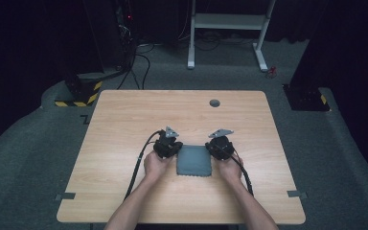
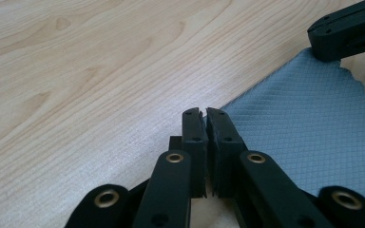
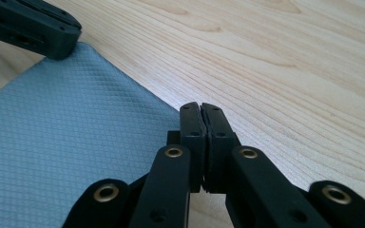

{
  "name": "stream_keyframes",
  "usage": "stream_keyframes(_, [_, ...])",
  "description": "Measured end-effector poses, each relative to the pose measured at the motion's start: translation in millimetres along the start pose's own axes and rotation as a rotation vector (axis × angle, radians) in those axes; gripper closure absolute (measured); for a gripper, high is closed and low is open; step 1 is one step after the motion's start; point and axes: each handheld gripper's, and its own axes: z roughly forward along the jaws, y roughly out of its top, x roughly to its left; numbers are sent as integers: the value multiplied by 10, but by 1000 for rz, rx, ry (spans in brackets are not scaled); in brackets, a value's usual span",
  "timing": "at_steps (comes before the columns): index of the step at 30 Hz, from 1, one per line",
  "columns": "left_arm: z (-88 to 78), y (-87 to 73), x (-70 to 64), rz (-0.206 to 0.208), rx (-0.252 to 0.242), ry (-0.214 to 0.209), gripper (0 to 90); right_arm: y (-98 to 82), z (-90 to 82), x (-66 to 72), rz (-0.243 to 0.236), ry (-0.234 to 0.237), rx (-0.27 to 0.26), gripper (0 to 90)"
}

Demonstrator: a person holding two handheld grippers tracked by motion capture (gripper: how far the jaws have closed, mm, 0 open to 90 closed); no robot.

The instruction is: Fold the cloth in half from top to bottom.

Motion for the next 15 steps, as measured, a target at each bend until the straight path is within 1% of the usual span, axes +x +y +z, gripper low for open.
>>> stream_keyframes(2, [24,3,5,9,9,7,866,-14,50,-15,0,-3,11,886])
stream_keyframes(3, [40,-5,-3,3,10,9,867,-26,80,-15,6,-5,17,886])
stream_keyframes(5, [59,-14,-4,13,17,16,866,-26,93,-27,9,-3,13,885])
stream_keyframes(8, [50,-8,5,-4,18,18,849,-26,95,-38,22,5,14,871])
stream_keyframes(9, [35,-6,9,-11,16,18,824,-29,89,-51,25,7,14,836])
stream_keyframes(10, [14,-2,19,-15,20,13,795,-32,77,-64,39,15,14,795])
stream_keyframes(11, [-13,-2,17,-21,17,13,764,-37,58,-81,50,19,12,778])
stream_keyframes(12, [-51,-7,6,-16,11,14,745,-44,28,-83,59,17,4,778])
stream_keyframes(14, [-130,-27,-36,0,-9,7,734,-56,-50,-65,52,25,-20,787])
stream_keyframes(15, [-161,-41,-65,12,-15,1,733,-63,-88,-45,40,34,-30,802])
